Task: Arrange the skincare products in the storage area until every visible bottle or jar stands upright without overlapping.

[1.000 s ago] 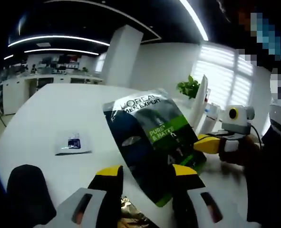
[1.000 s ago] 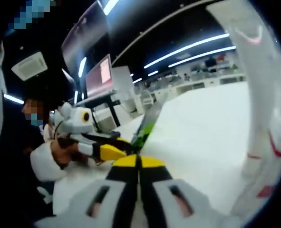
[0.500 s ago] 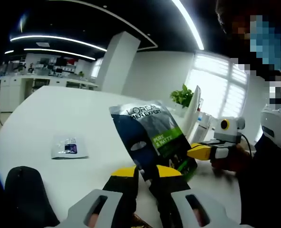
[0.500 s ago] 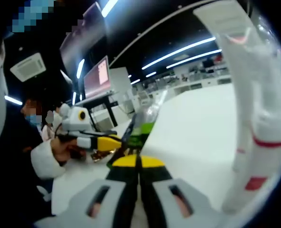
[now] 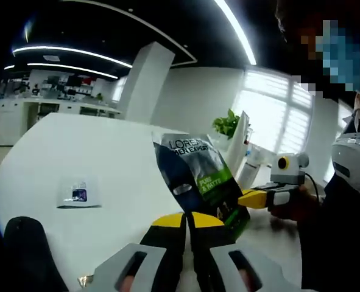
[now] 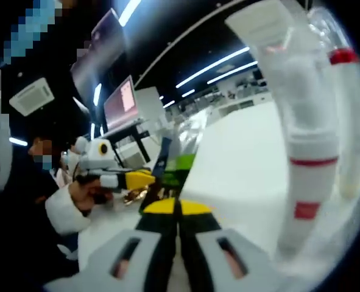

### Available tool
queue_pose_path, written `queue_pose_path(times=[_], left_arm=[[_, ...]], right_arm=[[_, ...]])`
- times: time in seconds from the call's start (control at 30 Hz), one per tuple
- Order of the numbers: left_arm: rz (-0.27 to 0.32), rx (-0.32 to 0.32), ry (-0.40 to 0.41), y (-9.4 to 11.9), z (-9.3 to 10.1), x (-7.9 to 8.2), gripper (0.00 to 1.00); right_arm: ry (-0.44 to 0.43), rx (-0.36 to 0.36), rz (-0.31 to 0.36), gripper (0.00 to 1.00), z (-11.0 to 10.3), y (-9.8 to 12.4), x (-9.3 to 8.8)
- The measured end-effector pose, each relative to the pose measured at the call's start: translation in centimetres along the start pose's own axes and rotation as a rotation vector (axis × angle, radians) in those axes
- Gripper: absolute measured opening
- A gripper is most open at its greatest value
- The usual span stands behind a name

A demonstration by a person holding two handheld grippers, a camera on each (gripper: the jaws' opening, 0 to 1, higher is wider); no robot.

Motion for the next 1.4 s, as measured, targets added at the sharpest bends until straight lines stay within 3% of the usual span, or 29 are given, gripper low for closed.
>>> queue_pose_path(times=[0.4,0.7,1.17,1.4], left_arm=[[-0.009,-0.086,0.001,-1.3,2.3,0.1,0.02],[-0.047,-0.092,-0.026,-2.2,3.0,-0.3,0.02],[-0.147,-0.043,-0.097,-4.1,3.9,-1.0,0.03],[-0.171,-0.055,-0.116,-4.5,4.3,-1.4,0.04]], right_arm=[[0.014,-0.063,-0.030,0.00,0.8,2.3,-0.9],[0.041,-0.101,-0.063,0.00,1.1,3.1,-1.6],[0.055,-0.168,-0.109,0.01,1.9,4.3,-2.7],[0.162,-0.225,-0.170,0.04,2.6,4.7,-2.8]])
Point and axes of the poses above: the point that each gripper's makers call its tool centre point, and the gripper's own axes: y roughly backward along the fingers, z roughly to its right, x roughly out of its top, the point moved 6 cm from there along y, roughly backward along the fingers, and after that the axes turned 14 degrees about -z, right-handed, at the moved point
